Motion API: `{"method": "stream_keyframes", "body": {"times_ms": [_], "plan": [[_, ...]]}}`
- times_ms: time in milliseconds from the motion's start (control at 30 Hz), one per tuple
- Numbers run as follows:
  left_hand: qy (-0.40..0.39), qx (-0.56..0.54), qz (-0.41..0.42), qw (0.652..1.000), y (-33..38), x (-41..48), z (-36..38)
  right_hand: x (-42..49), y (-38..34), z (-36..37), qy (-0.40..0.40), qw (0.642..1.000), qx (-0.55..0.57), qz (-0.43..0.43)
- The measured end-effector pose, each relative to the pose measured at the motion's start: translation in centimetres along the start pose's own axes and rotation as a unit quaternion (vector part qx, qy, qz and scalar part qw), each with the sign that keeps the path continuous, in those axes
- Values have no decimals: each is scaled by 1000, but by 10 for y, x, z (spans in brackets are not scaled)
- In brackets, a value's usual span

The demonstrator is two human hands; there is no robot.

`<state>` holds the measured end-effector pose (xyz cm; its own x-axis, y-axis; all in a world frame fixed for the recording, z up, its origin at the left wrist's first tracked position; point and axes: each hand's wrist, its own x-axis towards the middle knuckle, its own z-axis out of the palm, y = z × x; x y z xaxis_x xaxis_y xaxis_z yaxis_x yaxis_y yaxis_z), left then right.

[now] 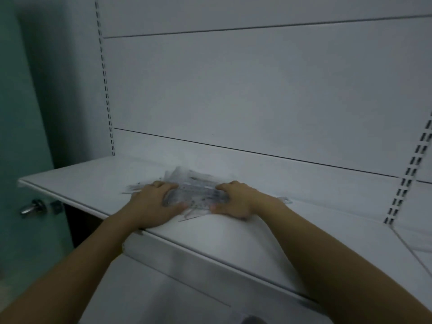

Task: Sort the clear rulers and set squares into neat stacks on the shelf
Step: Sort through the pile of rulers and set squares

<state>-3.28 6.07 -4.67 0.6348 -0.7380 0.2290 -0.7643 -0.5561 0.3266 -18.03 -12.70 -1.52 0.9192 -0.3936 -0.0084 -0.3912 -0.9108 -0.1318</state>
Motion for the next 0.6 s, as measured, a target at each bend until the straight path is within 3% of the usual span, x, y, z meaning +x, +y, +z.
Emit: {"method": "stream_keyframes", "body": {"times_ms": [233,400,600], "plan": [[78,-113,9,991,-12,5,11,-3,1,9,143,989,39,-2],[155,-65,2,986,-15,-1,12,-4,6,13,122,992,26,19],[150,-128,-12,980,-16,3,14,-9,7,7,142,989,43,9]]}}
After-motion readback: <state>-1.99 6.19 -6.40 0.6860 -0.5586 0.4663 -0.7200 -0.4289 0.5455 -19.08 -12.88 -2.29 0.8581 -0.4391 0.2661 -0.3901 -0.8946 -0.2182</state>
